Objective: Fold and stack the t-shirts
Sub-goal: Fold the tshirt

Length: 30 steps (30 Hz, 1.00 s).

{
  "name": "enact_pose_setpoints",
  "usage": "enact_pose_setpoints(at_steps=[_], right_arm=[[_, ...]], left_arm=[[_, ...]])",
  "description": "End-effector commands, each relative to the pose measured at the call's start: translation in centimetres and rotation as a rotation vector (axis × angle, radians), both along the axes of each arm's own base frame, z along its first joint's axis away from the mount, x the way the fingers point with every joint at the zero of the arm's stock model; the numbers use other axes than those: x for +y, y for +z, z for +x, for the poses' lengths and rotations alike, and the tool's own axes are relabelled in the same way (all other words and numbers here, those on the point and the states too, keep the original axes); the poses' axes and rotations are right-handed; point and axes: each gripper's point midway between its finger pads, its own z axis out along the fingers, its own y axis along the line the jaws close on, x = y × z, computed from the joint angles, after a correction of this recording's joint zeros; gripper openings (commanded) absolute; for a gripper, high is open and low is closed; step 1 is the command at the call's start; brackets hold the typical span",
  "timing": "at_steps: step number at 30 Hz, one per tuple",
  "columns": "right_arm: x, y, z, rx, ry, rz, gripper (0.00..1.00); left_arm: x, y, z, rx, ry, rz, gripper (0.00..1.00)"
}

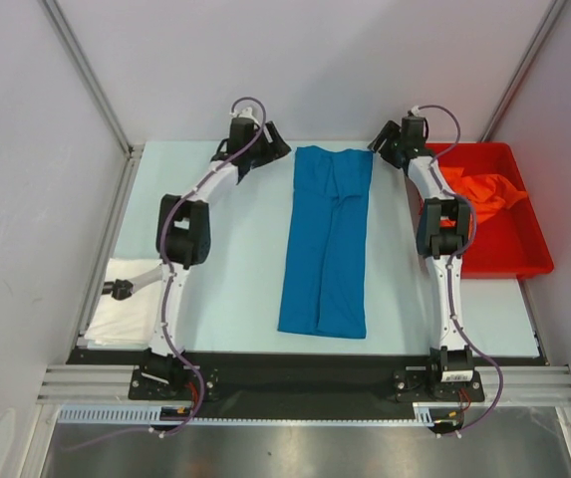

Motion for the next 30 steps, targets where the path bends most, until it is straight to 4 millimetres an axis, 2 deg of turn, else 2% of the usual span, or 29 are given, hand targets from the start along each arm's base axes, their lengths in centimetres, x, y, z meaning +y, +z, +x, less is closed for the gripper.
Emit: enact_pose_setpoints(at_steps=[1, 2, 3, 4, 5, 6, 7, 8, 9, 10, 11, 12, 13, 14, 16, 17, 18, 19, 20, 21, 22, 23, 24, 25, 26, 27, 28, 29, 30], right_arm=[[-1.3, 8.0, -2.7, 0.010, 0.022, -0.083, 0.72], [-1.1, 7.9, -4.1, 0.059, 0.042, -0.087, 0.73], [-0.7, 9.9, -5.6, 0.063, 0.058, -0.093, 0.75], [0.0, 10.1, -6.9, 0.084, 0.092, -0.112, 0.76], [0.5, 10.2, -8.5, 0.124, 0.110, -0.122, 0.76], [0.7, 13.5, -10.0, 0.097, 0.115, -0.132, 0.77], [1.6, 11.9, -12.0, 0.167, 0.135, -0.139, 0.77], [2.0, 12.2, -13.9, 0.205, 0.143, -0.144, 0.77], [2.3, 14.7, -15.9, 0.187, 0.145, -0.151, 0.77], [2.6, 13.1, -18.5, 0.253, 0.154, -0.159, 0.77], [3.6, 12.5, -20.5, 0.286, 0.170, -0.157, 0.78], [4.3, 12.5, -22.2, 0.298, 0.181, -0.155, 0.78], [4.4, 11.8, -25.9, 0.336, 0.194, -0.154, 0.78], [6.1, 11.5, -27.7, 0.332, 0.230, -0.146, 0.77], [7.3, 12.1, -31.8, 0.307, 0.277, -0.135, 0.76], [7.7, 9.2, -35.1, 0.380, 0.305, -0.144, 0.75], [8.7, 8.0, -37.6, 0.413, 0.332, -0.138, 0.74], [9.3, 7.1, -39.5, 0.433, 0.360, -0.121, 0.74], [9.0, 5.7, -42.6, 0.456, 0.373, -0.110, 0.72], [9.5, 5.2, -44.3, 0.476, 0.378, -0.082, 0.70], [9.6, 6.1, -45.6, 0.436, 0.386, -0.053, 0.69], [9.1, 3.8, -48.0, 0.496, 0.383, -0.044, 0.64], [9.1, 3.7, -49.1, 0.499, 0.375, -0.018, 0.61], [8.9, 3.2, -50.1, 0.511, 0.370, -0.003, 0.58], [8.8, 3.9, -50.9, 0.475, 0.373, 0.015, 0.55], [8.3, 2.4, -52.3, 0.512, 0.365, 0.019, 0.53], [8.3, 2.2, -52.9, 0.517, 0.354, 0.039, 0.51], [8.2, 2.0, -53.3, 0.509, 0.353, 0.048, 0.45], [7.8, 1.1, -54.2, 0.523, 0.347, 0.058, 0.43]], left_arm=[[3.0, 6.5, -2.2, -0.068, -0.026, 0.178, 0.80], [3.0, 8.0, -3.6, -0.066, -0.060, 0.185, 0.79], [3.0, 8.0, -4.6, -0.054, -0.083, 0.188, 0.79], [3.1, 6.2, -6.5, -0.001, -0.115, 0.197, 0.77], [3.0, 8.1, -7.9, -0.025, -0.136, 0.186, 0.76], [2.5, 8.3, -9.5, -0.018, -0.180, 0.168, 0.75], [2.8, 5.3, -12.2, 0.058, -0.207, 0.176, 0.74], [2.7, 7.3, -14.1, 0.035, -0.231, 0.179, 0.73], [2.9, 4.8, -16.9, 0.110, -0.259, 0.192, 0.73], [3.0, 4.5, -18.6, 0.132, -0.274, 0.201, 0.73], [2.8, 4.3, -20.6, 0.158, -0.295, 0.210, 0.72], [3.0, 3.7, -23.5, 0.201, -0.317, 0.200, 0.73], [2.7, 3.6, -25.2, 0.222, -0.342, 0.186, 0.72], [2.2, 2.9, -27.5, 0.269, -0.376, 0.181, 0.72], [2.1, 1.5, -31.9, 0.342, -0.416, 0.183, 0.72], [1.6, 0.8, -34.1, 0.382, -0.442, 0.190, 0.72], [2.2, 0.1, -36.4, 0.413, -0.444, 0.194, 0.71], [2.2, -0.2, -37.7, 0.433, -0.447, 0.182, 0.72], [1.8, -0.1, -38.9, 0.448, -0.445, 0.139, 0.71], [2.3, -1.5, -40.9, 0.497, -0.437, 0.119, 0.71], [1.8, -0.1, -41.4, 0.461, -0.431, 0.051, 0.71], [1.8, -0.2, -42.1, 0.465, -0.431, 0.029, 0.70], [2.3, -1.2, -43.2, 0.488, -0.424, 0.028, 0.70], [2.5, -1.1, -43.5, 0.483, -0.417, 0.027, 0.70], [2.7, -1.1, -43.7, 0.481, -0.406, 0.029, 0.69], [2.9, -1.7, -44.4, 0.499, -0.408, 0.032, 0.68], [2.8, -1.7, -44.4, 0.494, -0.412, 0.024, 0.68], [2.7, -2.0, -44.7, 0.502, -0.422, 0.013, 0.67], [2.7, -2.3, -44.9, 0.511, -0.427, 0.009, 0.66]])
